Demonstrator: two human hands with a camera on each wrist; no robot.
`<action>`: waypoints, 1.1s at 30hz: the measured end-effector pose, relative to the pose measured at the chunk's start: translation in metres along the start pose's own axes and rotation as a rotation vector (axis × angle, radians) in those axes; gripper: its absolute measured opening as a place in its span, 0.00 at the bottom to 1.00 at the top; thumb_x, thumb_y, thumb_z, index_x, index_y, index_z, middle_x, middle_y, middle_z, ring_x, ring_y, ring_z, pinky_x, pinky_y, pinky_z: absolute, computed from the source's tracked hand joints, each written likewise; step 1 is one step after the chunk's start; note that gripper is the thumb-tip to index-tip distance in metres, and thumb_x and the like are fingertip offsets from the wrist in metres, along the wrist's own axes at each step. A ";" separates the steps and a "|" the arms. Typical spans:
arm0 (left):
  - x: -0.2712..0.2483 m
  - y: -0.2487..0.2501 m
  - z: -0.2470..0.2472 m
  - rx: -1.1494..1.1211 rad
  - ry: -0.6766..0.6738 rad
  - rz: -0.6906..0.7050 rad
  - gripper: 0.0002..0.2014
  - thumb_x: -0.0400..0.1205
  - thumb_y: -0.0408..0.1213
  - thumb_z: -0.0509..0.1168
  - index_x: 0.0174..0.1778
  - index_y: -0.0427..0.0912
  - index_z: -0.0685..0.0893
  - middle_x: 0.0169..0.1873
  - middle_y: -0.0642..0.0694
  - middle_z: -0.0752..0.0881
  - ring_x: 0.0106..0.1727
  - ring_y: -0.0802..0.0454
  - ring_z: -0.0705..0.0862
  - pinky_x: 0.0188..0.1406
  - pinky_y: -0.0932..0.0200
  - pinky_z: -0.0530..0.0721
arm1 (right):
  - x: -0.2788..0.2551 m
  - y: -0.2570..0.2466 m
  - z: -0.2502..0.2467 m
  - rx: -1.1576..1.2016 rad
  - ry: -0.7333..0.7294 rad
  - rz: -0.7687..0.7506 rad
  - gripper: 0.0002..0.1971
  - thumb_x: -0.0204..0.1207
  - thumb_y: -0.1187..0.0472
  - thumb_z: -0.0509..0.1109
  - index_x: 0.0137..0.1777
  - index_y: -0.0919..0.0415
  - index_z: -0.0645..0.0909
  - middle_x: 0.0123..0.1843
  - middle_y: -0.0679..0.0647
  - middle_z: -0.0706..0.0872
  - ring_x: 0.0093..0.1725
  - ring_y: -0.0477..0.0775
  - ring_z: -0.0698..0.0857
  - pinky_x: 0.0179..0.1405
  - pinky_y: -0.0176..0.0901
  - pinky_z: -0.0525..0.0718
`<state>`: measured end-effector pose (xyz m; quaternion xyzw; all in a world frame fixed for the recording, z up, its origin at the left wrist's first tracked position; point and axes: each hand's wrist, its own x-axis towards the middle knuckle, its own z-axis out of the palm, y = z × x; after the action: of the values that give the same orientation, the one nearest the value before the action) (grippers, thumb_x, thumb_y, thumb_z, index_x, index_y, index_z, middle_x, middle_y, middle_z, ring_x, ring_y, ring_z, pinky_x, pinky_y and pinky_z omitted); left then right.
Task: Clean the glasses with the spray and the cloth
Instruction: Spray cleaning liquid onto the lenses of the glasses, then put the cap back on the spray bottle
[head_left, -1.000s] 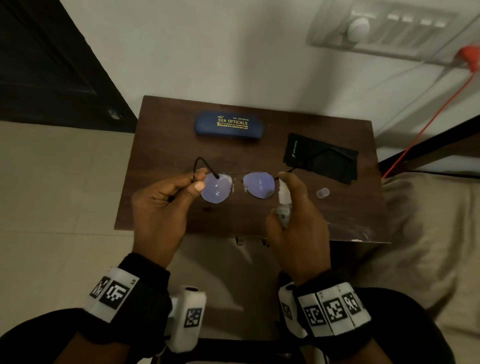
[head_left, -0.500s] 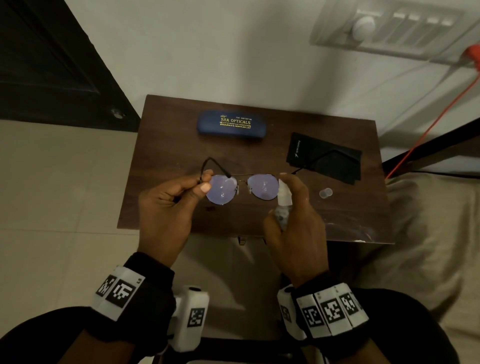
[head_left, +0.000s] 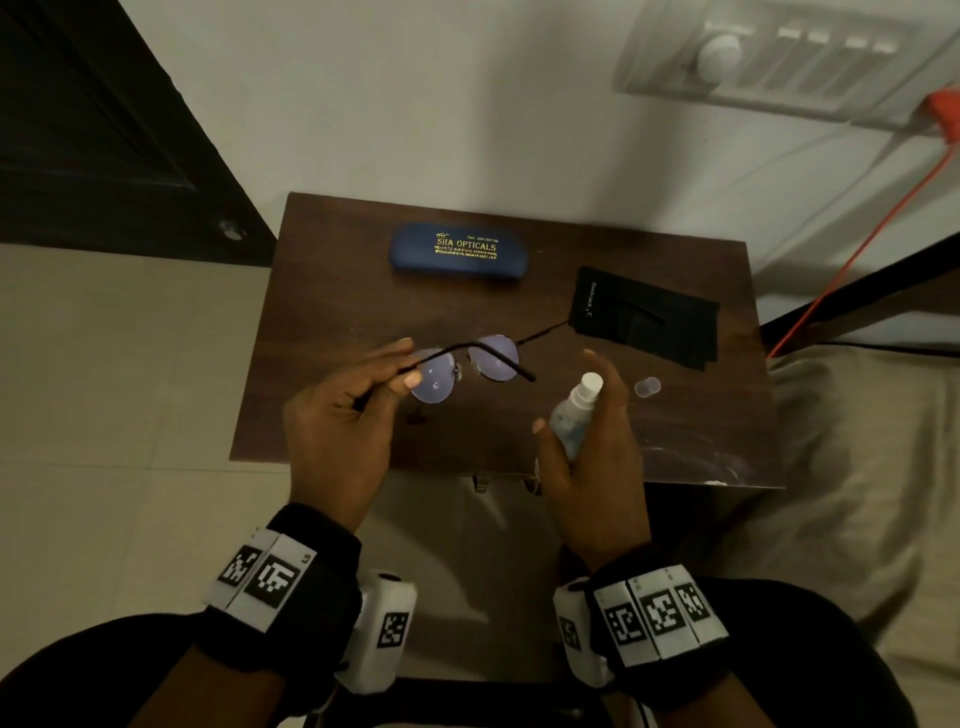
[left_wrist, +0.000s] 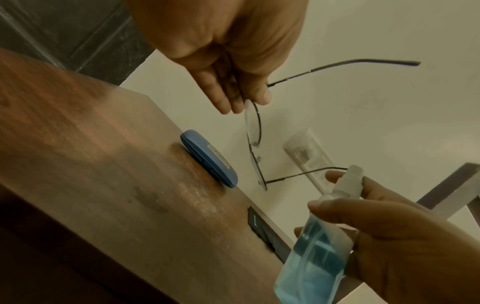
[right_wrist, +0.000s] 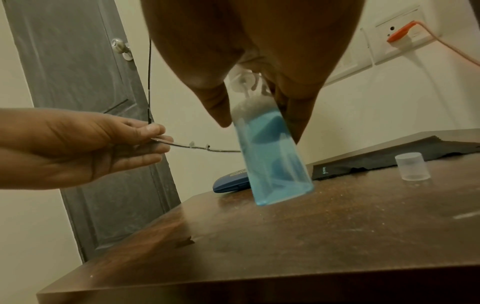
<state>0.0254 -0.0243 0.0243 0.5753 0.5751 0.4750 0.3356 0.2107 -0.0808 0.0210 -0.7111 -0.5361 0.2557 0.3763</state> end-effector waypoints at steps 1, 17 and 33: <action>0.000 -0.002 0.001 0.033 -0.004 0.032 0.12 0.76 0.24 0.70 0.52 0.42 0.88 0.54 0.48 0.89 0.56 0.62 0.87 0.60 0.69 0.80 | 0.000 0.001 0.001 -0.004 -0.004 -0.001 0.34 0.76 0.64 0.72 0.75 0.44 0.58 0.71 0.54 0.76 0.66 0.44 0.76 0.58 0.18 0.70; -0.005 -0.043 0.010 0.697 -0.151 0.538 0.07 0.78 0.28 0.68 0.50 0.33 0.88 0.49 0.39 0.89 0.57 0.46 0.79 0.67 0.55 0.75 | 0.000 0.026 -0.003 0.002 0.033 0.257 0.33 0.76 0.62 0.71 0.78 0.51 0.60 0.77 0.49 0.69 0.74 0.46 0.69 0.69 0.46 0.73; -0.007 -0.048 0.036 1.021 -0.445 0.470 0.11 0.65 0.31 0.77 0.42 0.45 0.90 0.43 0.46 0.88 0.46 0.41 0.85 0.59 0.42 0.77 | 0.004 0.016 -0.007 0.092 0.070 0.162 0.37 0.69 0.67 0.78 0.75 0.51 0.67 0.69 0.44 0.74 0.72 0.49 0.72 0.71 0.58 0.75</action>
<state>0.0436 -0.0195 -0.0335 0.8609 0.5040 0.0684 0.0155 0.2268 -0.0810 0.0126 -0.7425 -0.4510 0.2849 0.4051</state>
